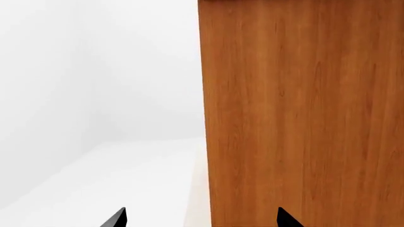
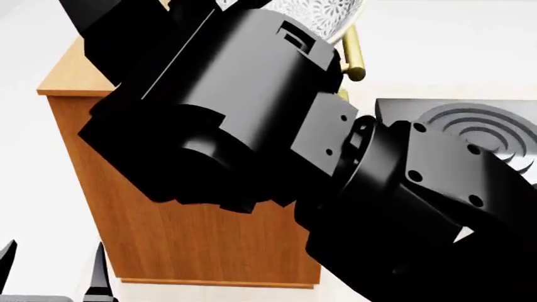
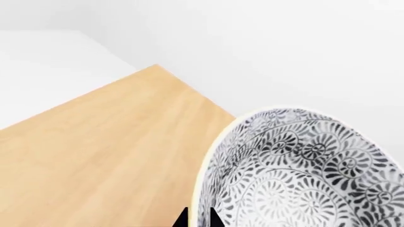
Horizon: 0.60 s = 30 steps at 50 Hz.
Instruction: Put the bowl on the top of the cabinet.
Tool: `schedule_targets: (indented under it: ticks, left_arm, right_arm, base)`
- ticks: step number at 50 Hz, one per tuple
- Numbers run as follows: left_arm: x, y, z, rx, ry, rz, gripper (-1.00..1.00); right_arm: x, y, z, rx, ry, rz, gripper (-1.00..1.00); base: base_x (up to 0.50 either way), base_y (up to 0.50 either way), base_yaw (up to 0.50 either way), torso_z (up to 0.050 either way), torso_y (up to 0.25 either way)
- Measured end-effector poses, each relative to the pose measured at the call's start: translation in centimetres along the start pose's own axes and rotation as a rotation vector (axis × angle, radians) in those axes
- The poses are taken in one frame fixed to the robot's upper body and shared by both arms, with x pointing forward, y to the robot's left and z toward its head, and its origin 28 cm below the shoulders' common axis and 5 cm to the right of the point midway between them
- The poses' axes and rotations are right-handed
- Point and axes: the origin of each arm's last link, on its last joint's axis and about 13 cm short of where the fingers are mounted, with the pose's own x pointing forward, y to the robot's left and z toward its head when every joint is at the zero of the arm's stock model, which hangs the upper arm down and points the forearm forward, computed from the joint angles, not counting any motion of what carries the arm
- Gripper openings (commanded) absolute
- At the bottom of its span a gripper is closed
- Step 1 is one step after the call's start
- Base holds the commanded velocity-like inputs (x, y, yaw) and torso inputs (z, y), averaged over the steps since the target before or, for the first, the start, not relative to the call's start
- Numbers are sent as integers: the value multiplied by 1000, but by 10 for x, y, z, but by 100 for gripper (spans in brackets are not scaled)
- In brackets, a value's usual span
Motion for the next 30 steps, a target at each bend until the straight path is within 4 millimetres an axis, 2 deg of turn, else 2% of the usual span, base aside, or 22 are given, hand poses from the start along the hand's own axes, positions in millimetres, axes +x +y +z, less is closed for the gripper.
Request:
schedule_targets:
  ticks: [28,29,30]
  left_arm:
    - [1,1,-3,-1,9,3,100]
    - [1,1,-3,-1,9,3,100]
    - [1,1,-3,-1,9,3,100]
  right_arm:
    - [5,16,-7,-47,-31,25,-100]
    - [4,16,-7,-46,-34,27,100]
    - [3,17,-7,-40,-37,39,100]
  base:
    - [0,0,1,0,0]
    - [0,0,0,0,0]
    - [0,0,0,0,0]
